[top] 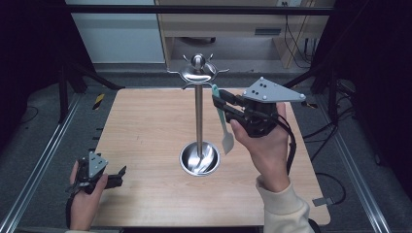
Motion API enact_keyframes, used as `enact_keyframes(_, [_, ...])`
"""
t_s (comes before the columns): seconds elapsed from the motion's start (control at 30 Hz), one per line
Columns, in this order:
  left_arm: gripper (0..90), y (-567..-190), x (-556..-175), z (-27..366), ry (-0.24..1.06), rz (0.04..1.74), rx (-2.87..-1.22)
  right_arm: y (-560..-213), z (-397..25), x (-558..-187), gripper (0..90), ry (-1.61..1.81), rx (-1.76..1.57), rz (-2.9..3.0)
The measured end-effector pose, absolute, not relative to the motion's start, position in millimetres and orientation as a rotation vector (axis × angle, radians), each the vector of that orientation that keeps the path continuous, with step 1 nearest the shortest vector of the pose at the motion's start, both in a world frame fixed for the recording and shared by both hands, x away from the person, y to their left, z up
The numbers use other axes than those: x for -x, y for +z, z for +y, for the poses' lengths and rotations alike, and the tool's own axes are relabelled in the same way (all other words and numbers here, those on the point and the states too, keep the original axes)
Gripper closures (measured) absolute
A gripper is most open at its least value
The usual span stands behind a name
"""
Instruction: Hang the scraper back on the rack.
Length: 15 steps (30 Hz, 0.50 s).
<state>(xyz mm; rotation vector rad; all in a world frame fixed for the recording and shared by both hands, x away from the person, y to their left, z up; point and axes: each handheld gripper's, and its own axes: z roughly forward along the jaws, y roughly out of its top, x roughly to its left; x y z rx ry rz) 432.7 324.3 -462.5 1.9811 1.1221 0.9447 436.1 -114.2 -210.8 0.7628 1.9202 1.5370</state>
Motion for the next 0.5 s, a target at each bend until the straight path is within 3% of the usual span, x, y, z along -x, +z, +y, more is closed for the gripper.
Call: enact_keyframes(0.5, [2.7,-462.7,-432.9,323.3,0.939,1.117,-1.988,-212.9,-107.1,-445.2,74.2,1.564,-0.78,1.922])
